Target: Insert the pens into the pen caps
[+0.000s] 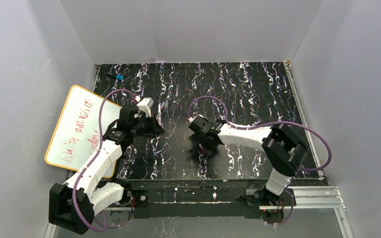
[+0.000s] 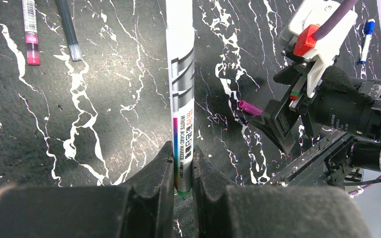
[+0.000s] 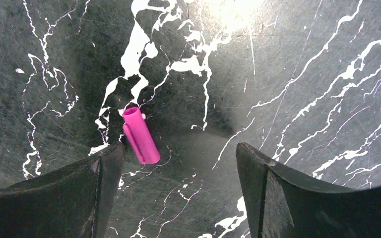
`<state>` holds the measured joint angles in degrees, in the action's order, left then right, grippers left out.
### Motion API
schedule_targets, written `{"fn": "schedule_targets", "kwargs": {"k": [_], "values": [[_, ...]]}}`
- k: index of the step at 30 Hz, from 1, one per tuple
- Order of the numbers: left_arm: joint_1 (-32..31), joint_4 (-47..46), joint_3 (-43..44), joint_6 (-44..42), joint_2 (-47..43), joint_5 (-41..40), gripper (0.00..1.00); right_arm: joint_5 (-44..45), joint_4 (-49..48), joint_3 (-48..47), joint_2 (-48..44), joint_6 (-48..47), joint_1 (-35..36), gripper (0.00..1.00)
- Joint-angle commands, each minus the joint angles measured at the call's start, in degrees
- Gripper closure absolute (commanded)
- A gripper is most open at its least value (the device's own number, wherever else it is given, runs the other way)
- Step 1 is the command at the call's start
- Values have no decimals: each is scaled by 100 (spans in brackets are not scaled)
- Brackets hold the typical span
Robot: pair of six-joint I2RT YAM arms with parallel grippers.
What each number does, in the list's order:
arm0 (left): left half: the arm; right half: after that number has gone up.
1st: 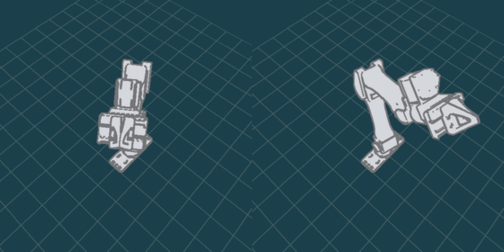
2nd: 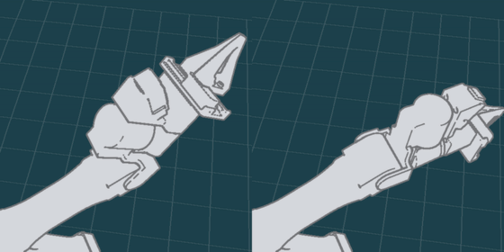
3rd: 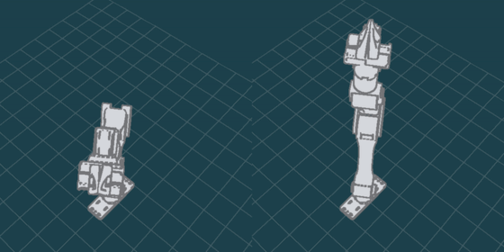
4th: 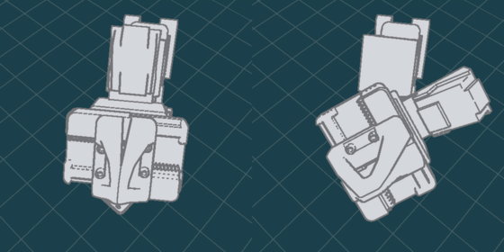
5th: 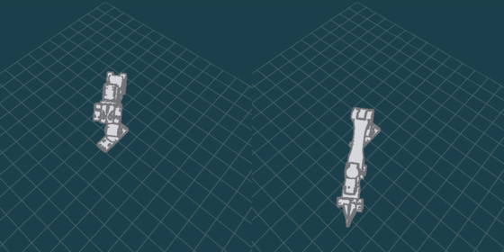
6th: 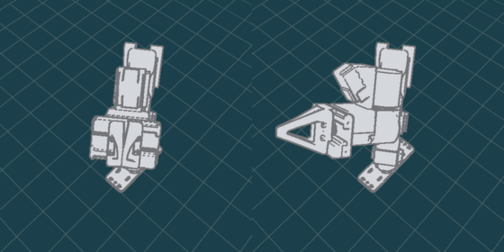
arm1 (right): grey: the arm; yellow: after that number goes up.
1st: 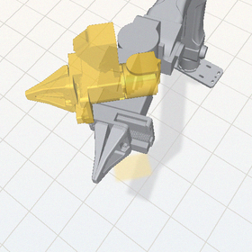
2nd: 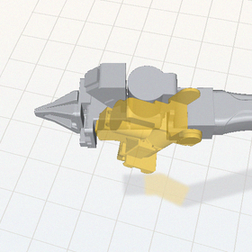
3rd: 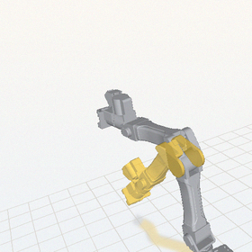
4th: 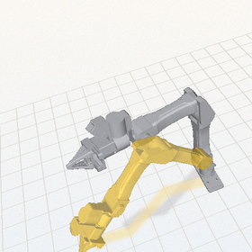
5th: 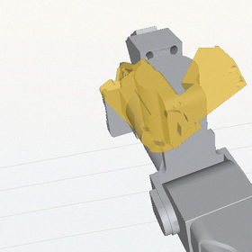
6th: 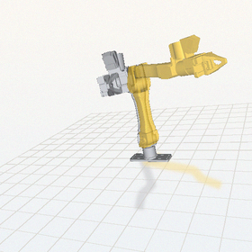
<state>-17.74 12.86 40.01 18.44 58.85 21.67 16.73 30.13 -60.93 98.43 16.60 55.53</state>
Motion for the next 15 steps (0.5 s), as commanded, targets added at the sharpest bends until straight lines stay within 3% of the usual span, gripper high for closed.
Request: {"fn": "schedule_targets", "kwargs": {"k": [1, 15], "values": [[30, 21, 41, -42, 2, 100, 100, 254, 228, 244, -172, -96, -7, 9], [25, 28, 24, -33, -5, 110, 100, 317, 9, 271, 212, -65, -518, 9]]}}
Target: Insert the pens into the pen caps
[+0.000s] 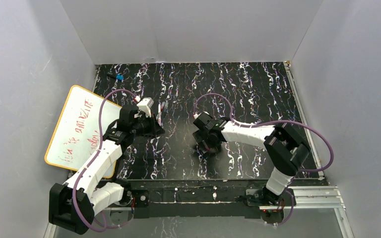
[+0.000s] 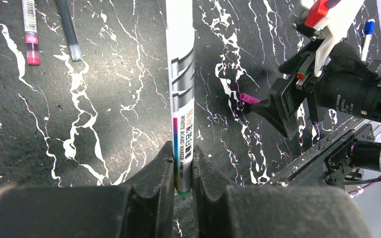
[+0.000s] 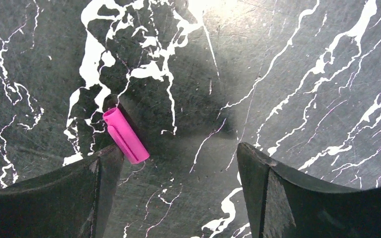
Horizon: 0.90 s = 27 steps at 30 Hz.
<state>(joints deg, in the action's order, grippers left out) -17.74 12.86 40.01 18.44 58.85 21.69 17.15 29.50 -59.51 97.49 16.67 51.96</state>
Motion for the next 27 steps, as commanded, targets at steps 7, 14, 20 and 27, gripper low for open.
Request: {"fn": "schedule_targets", "kwargs": {"k": [7, 14, 20, 27], "values": [[29, 31, 20, -42, -6, 105, 100, 338, 150, -141, 515, -297, -459, 8], [27, 38, 34, -51, 12, 79, 100, 375, 432, -192, 407, -471, -712, 8], [30, 25, 51, -51, 78, 104, 100, 396, 452, -31, 362, -418, -902, 7], [31, 41, 40, -51, 74, 90, 100, 453, 644, -131, 533, -359, -1134, 6]]}}
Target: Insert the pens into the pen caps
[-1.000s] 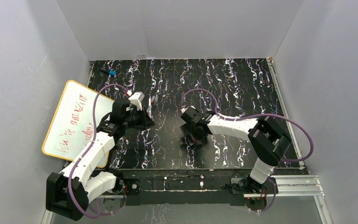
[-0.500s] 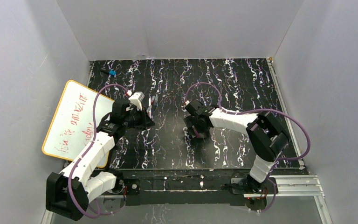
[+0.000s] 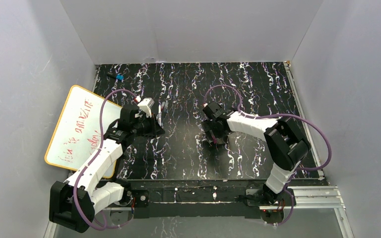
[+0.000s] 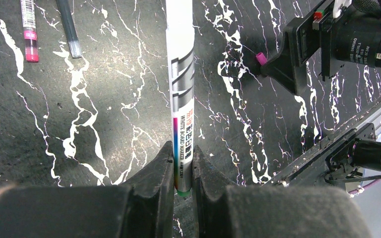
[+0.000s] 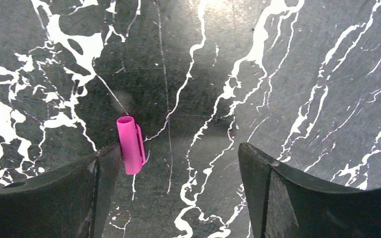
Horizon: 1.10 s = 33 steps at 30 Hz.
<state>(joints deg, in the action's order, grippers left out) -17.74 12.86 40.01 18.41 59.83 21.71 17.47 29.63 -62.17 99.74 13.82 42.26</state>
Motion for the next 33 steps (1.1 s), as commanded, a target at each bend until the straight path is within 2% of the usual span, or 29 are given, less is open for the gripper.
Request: {"fn": "schedule_targets", "kwargs": {"k": [1, 23, 33], "values": [[29, 39, 36, -48, -24, 88, 100, 427, 663, 142, 309, -62, -179, 6], [30, 28, 42, -48, -7, 115, 100, 272, 1268, 148, -101, 273, -290, 6], [28, 23, 41, -53, -22, 114, 100, 318, 1038, 90, 17, 238, -521, 6]]}}
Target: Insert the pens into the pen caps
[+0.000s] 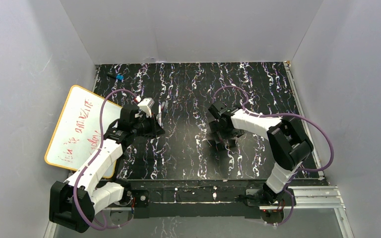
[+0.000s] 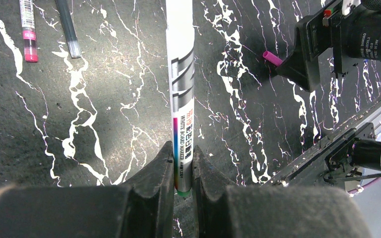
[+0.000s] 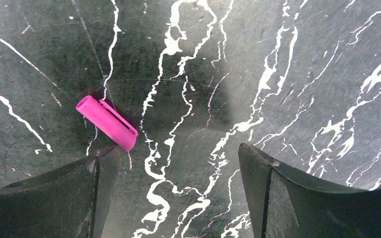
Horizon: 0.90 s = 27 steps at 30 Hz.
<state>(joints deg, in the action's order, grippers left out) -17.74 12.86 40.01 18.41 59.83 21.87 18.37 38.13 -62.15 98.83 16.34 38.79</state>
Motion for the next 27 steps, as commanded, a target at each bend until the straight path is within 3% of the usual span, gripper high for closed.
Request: {"fn": "schedule_targets", "kwargs": {"k": [1, 12, 20, 27], "values": [[26, 34, 41, -57, -24, 102, 100, 217, 160, 58, 148, -21, -208, 6], [31, 24, 51, -57, -7, 102, 100, 204, -102, -234, 352, -188, -554, 6], [28, 30, 50, -66, 2, 83, 100, -418, -700, -607, 739, -246, -556, 7], [29, 28, 59, -75, 11, 96, 100, -68, -851, -868, 765, -163, -556, 8]]}}
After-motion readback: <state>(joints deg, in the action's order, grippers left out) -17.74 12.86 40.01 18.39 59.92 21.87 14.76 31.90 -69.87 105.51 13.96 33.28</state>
